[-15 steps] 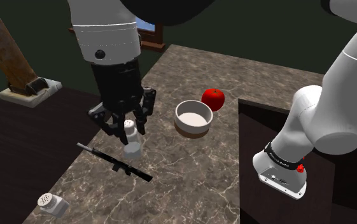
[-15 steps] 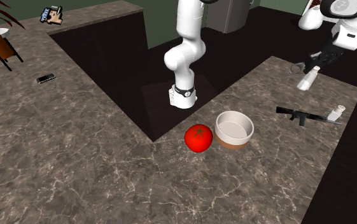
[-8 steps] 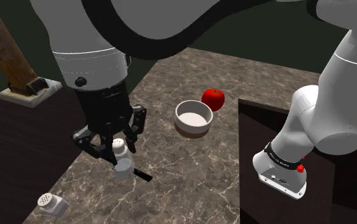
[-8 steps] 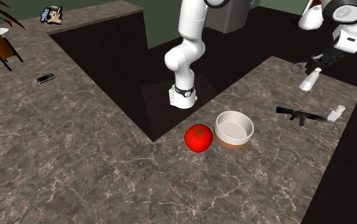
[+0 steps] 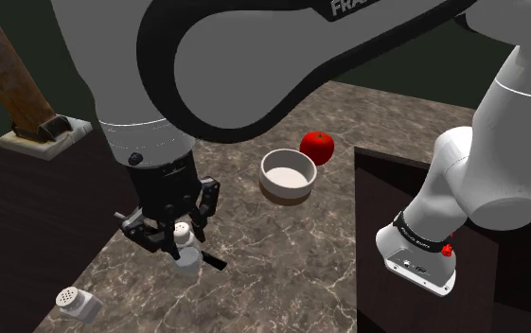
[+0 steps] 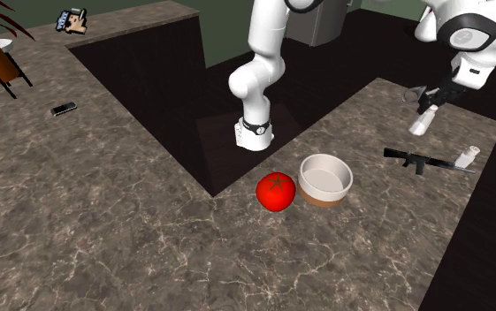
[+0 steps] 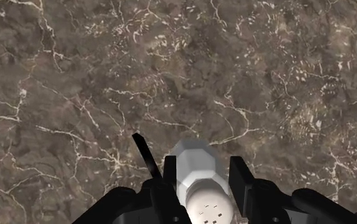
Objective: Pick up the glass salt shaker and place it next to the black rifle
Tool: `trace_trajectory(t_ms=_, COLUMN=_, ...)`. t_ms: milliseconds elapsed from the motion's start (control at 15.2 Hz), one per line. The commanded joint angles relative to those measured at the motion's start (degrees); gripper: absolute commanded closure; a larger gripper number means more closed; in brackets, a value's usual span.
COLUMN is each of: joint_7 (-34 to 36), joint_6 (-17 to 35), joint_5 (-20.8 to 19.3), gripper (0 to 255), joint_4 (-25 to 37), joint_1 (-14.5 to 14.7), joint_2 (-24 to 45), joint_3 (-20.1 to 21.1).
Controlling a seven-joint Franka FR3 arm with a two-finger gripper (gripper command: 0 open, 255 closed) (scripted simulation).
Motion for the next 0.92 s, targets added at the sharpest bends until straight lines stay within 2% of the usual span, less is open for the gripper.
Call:
trace_trajectory(t_ms=0, joint_7=-0.2, joint_6=1.4, joint_5=-0.1, gripper=255, joint_4=-1.0, joint_1=0.0, joint_2=0.4, joint_3=0.0)
trace_trajectory(t_ms=858, joint_7=-0.9, joint_6=10.5, joint_5=-1.1, gripper=255, joint_4=-6.7, joint_1=0.5, joint_2=4.1, joint_3=-0.3)
